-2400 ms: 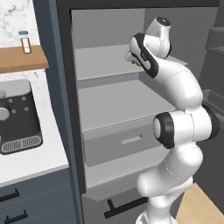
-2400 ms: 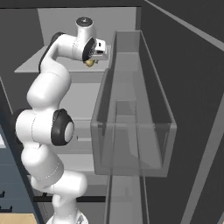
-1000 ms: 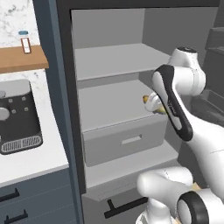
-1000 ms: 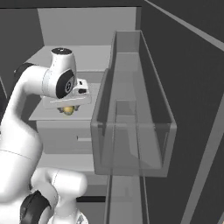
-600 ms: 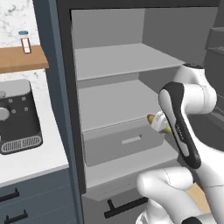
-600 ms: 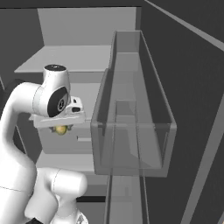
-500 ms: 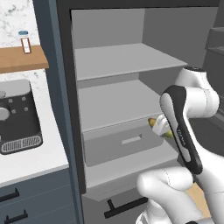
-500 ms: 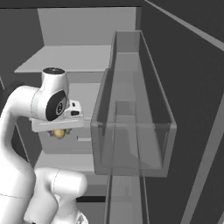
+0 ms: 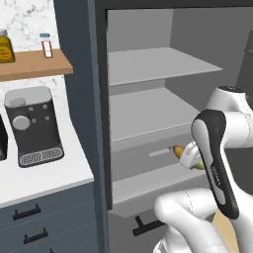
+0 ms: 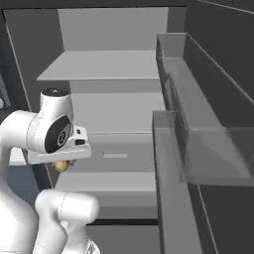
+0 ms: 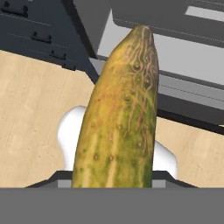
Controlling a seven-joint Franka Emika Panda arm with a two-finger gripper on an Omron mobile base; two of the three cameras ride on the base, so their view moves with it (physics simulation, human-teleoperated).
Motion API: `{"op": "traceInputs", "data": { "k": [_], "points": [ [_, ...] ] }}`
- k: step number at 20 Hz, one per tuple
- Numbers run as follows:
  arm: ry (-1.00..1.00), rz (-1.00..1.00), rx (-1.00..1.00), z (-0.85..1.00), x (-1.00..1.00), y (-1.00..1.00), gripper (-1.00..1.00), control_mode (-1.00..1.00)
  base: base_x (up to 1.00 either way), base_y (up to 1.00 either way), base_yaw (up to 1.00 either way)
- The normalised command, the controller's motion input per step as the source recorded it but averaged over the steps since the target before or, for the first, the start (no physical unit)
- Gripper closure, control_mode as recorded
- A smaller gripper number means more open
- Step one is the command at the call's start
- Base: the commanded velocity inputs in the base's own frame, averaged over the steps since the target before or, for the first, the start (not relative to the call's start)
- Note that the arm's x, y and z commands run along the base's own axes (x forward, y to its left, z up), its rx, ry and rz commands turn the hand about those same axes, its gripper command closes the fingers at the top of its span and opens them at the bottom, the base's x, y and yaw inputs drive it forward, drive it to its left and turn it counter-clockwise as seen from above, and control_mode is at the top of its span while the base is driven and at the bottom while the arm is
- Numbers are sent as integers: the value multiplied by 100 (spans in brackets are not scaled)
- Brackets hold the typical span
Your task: Place one cucumber and one chicken drumstick in each tupperware on the nearby counter, to pack two identical lunches.
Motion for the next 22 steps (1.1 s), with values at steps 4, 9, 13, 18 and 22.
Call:
{"op": "traceInputs", "data": {
  "k": [4, 9, 13, 18, 22],
  "points": [
    [0, 0, 0, 0, 0, 0, 100, 100, -37, 100, 0],
    [0, 0, 0, 0, 0, 0, 100, 100, -38, 100, 0],
    [0, 0, 0, 0, 0, 0, 100, 100, -39, 100, 0],
    [0, 0, 0, 0, 0, 0, 100, 100, -30, 100, 0],
    [0, 0, 0, 0, 0, 0, 100, 100, -3, 100, 2]
  ]
}}
